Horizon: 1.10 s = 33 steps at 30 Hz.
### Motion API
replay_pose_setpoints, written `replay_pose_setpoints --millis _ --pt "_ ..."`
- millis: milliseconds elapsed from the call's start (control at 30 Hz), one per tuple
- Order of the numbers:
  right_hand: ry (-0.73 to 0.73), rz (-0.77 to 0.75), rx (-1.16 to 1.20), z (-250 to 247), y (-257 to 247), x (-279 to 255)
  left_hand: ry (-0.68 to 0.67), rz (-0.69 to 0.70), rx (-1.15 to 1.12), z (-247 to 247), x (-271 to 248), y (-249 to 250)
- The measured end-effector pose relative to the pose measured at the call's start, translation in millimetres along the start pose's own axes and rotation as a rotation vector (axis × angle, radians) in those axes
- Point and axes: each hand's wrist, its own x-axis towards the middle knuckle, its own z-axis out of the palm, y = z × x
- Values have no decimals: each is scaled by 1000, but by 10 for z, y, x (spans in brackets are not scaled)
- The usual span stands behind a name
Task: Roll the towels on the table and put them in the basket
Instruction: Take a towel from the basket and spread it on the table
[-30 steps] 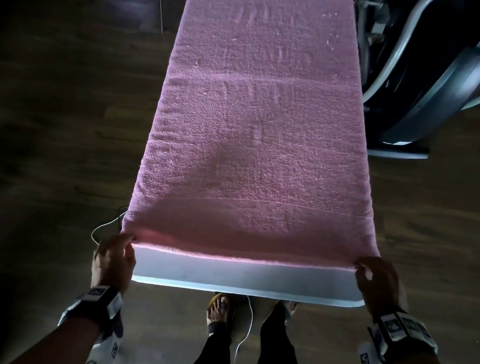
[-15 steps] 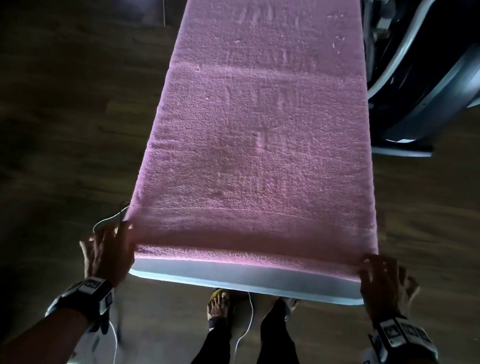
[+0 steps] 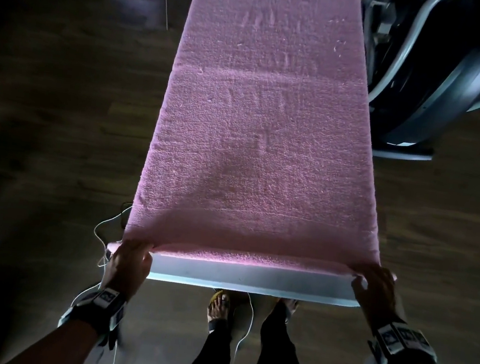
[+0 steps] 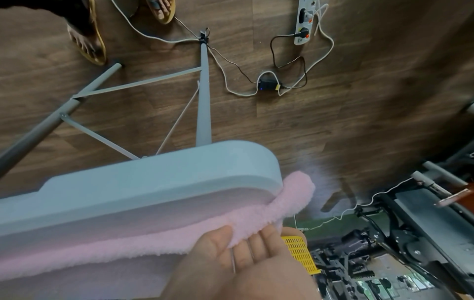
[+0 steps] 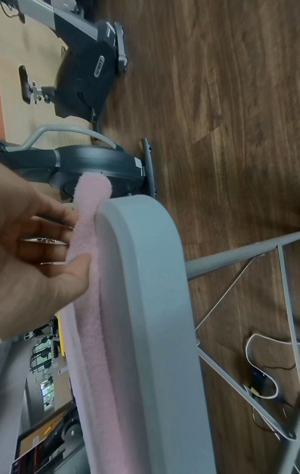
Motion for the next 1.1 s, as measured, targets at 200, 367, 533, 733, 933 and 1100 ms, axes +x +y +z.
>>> replay_pose_setpoints --millis 200,367,533,733,933,1100 --pt "-146 118 -170 -144 -150 60 -97 -42 146 -102 167 -22" --pt "-44 197 -189 -171 -126 113 94 -97 128 -80 141 34" --pt "-55 9 -116 -51 -90 177 78 35 -6 139 -160 28" --pt "-154 92 -94 -95 -188 34 -68 27 81 135 -175 19" --pt "-71 4 -58 -86 -131 94 -15 61 30 55 0 1" --pt "-157 48 -158 -192 -246 169 -85 68 46 -13 90 4"
